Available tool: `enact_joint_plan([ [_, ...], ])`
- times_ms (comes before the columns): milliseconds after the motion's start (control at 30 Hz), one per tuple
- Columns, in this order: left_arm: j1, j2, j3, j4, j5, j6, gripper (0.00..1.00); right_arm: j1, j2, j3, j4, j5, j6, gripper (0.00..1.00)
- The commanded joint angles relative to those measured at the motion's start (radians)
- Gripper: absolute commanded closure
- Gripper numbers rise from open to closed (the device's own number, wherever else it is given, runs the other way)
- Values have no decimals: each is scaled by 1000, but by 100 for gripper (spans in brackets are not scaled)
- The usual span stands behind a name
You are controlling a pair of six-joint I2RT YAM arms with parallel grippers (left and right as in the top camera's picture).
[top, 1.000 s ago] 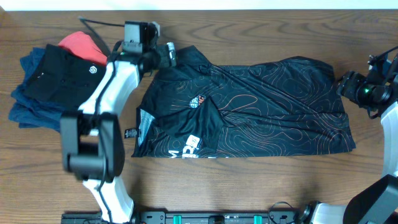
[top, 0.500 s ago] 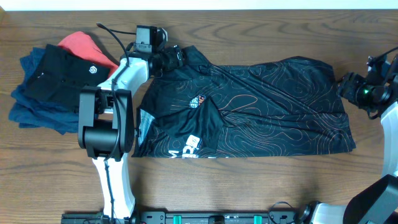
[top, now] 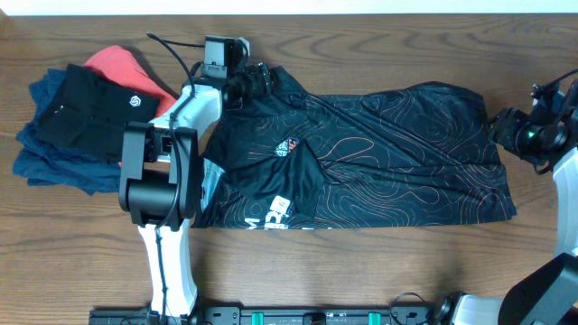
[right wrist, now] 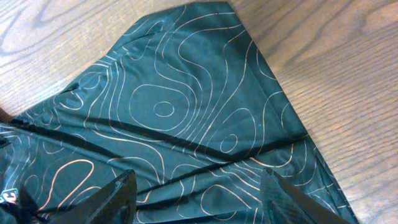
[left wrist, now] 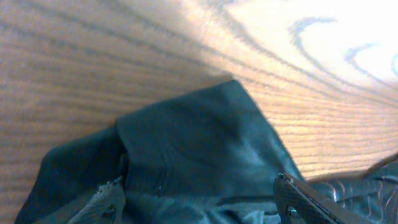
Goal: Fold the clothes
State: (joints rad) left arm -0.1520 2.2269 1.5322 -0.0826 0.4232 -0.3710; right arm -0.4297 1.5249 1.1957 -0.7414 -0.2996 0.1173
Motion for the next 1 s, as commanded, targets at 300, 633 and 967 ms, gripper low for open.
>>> enact_joint_plan([
  [300, -23, 24, 13, 9, 5, -8, 23, 8, 4, 1, -4, -11, -14, 39],
  [633, -23, 24, -5, 6, -54, -9, 39, 8, 4, 1, -8, -11, -14, 39],
  [967, -24, 47, -5, 9, -58, -9, 85, 7, 4, 1, -11, -10, -15, 39],
])
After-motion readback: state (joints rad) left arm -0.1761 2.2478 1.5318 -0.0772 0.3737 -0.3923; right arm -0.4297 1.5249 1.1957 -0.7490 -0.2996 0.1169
